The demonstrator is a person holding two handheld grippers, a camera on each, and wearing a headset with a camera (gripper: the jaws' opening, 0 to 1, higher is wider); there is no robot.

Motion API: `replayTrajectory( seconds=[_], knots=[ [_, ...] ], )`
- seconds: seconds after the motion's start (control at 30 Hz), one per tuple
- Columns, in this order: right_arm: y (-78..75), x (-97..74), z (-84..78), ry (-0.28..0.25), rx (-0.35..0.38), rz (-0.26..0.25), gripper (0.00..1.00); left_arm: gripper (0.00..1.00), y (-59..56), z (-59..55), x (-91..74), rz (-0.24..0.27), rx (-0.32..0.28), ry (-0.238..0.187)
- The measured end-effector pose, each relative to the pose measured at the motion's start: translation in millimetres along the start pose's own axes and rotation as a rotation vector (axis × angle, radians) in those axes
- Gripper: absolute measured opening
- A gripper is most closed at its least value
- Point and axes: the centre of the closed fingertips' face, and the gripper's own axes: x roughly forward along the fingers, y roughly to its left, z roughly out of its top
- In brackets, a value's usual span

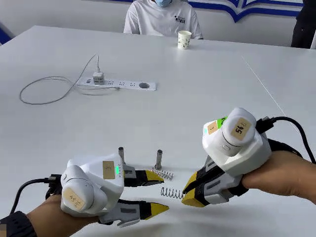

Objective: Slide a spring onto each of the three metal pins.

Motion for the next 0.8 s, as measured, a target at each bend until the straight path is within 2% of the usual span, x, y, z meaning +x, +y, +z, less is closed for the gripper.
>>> replayTrajectory(
  seconds=[0.57,0.8],
  knots=[
    [8.0,-4.4,5.4,-0.006,0.005,0.015,0.11,0.12,-1.5,-0.7,0.4,0.008,0.037,0.014],
    [7.5,-9.6,13.5,-0.037,0.000,0.006,0.11,0.11,0.2,-0.4,-0.1,0.015,0.026,0.013]
  ],
)
